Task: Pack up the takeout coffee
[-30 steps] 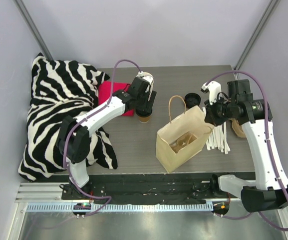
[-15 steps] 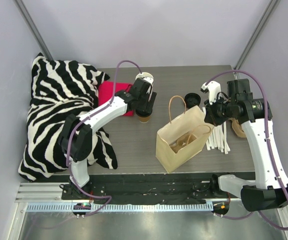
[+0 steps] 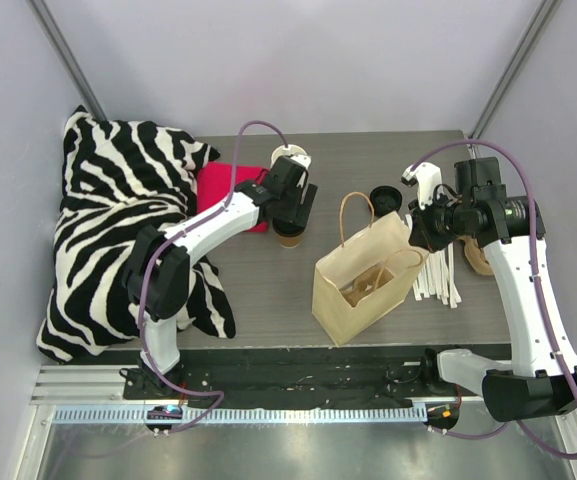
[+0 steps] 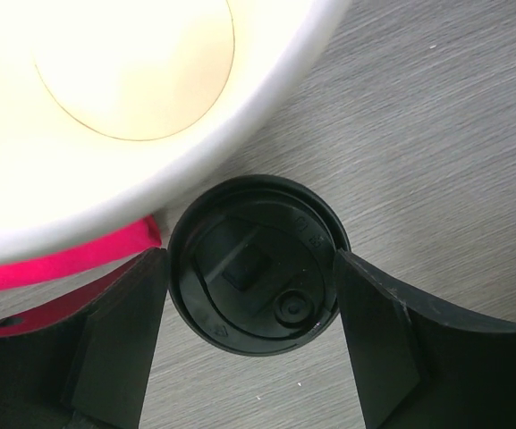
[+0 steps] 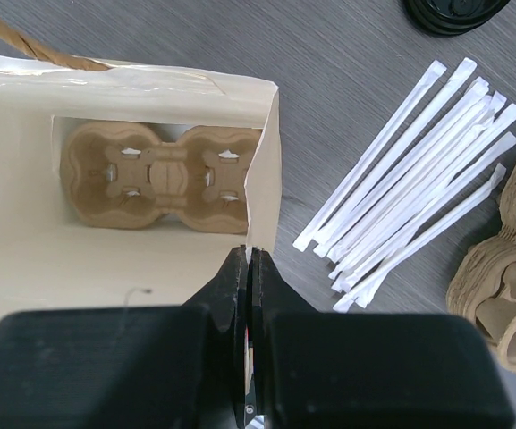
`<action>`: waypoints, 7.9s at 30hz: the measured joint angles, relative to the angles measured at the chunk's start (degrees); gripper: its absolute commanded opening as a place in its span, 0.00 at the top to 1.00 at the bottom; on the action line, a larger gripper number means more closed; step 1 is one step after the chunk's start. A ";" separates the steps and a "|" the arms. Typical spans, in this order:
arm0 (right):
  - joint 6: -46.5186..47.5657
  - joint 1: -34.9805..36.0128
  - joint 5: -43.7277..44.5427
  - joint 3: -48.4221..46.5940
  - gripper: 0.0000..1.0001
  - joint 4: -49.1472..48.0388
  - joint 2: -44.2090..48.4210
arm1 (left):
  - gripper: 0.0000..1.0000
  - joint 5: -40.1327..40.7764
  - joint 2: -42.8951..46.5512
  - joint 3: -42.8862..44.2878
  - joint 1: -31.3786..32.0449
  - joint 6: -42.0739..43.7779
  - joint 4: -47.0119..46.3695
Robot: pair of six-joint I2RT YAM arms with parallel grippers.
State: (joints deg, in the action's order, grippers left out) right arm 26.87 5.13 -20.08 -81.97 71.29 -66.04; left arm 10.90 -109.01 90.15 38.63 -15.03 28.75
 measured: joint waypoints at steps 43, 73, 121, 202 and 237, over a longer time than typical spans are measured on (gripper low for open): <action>0.44 0.00 -1.29 -0.11 0.99 0.63 -0.74 | 0.15 0.28 -0.02 0.04 1.64 0.02 -0.02; 0.83 0.00 -2.14 -0.35 0.99 0.61 -1.51 | 0.37 0.04 -1.27 -0.33 1.64 0.39 -0.24; 4.37 0.00 -9.01 -1.88 0.99 -0.46 -4.76 | 0.22 -13.94 25.31 -26.21 1.64 25.92 10.10; 6.01 0.00 -12.15 -15.06 0.07 1.70 -8.63 | 1.00 -17.99 34.71 -5.38 0.74 25.44 31.45; 5.44 6.97 -7.06 -17.25 0.58 3.15 -15.19 | 1.00 -41.75 25.24 33.94 8.61 27.23 35.12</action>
State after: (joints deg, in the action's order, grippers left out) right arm 32.32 12.10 -27.14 -99.22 74.43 -81.23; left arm -30.85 -83.77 124.09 47.24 12.21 63.88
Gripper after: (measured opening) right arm 0.545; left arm 0.727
